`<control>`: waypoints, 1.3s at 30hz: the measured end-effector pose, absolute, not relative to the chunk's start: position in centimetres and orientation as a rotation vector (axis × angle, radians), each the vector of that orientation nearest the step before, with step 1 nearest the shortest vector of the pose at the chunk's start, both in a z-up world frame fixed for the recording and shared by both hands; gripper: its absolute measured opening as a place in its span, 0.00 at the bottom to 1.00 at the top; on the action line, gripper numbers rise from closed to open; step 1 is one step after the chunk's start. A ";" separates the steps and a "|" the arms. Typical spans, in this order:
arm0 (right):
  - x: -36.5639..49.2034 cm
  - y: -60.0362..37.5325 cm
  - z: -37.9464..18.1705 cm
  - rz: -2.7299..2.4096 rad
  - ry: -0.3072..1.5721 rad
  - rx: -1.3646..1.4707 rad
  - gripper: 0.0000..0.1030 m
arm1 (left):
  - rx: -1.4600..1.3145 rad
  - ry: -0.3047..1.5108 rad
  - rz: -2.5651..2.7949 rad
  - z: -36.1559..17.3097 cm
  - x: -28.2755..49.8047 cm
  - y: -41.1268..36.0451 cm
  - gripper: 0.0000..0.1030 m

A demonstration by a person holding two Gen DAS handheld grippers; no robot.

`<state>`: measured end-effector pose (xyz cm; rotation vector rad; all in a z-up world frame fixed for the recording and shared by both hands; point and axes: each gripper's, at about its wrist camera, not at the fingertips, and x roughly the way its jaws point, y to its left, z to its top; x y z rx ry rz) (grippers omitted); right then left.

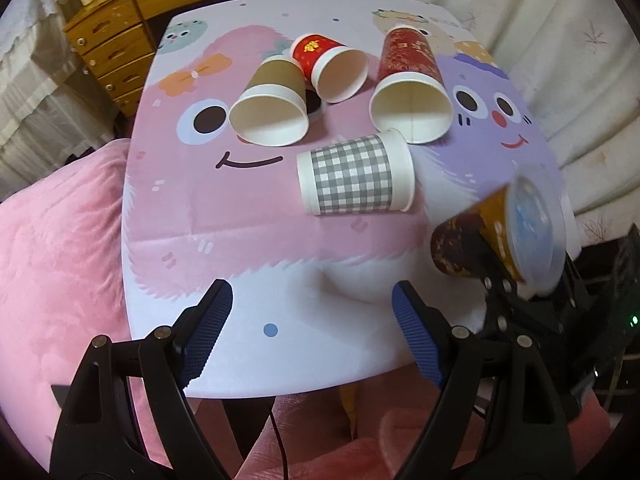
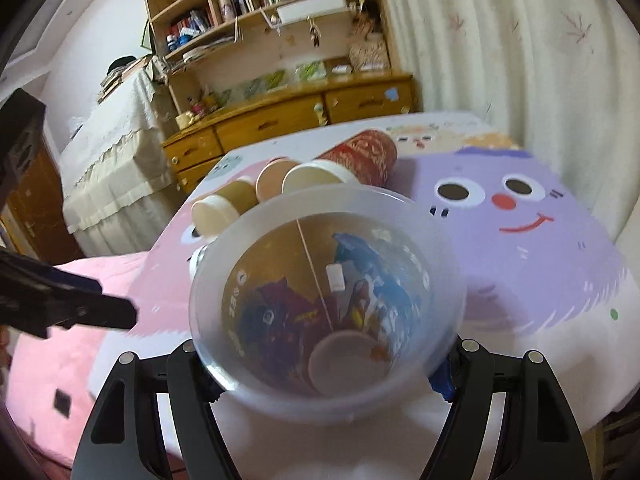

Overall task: Flip cup upright
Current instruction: 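Lift the cup with the right gripper and carry it toward the gingham cup, then lower the cup upright onto the table and open the right gripper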

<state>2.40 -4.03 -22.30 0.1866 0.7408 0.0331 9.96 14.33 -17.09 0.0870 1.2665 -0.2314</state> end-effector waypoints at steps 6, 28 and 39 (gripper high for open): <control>1.6 -5.3 -20.8 0.063 0.813 0.162 0.95 | 0.009 1.263 -0.167 -16.6 9.9 13.9 0.78; -6.6 -14.4 -8.9 0.220 1.255 0.332 1.00 | 0.102 1.072 -0.128 -5.7 -1.9 7.3 0.78; -10.7 -16.0 0.4 0.097 1.155 0.297 1.00 | -0.106 0.935 -0.115 1.2 -4.9 5.7 0.82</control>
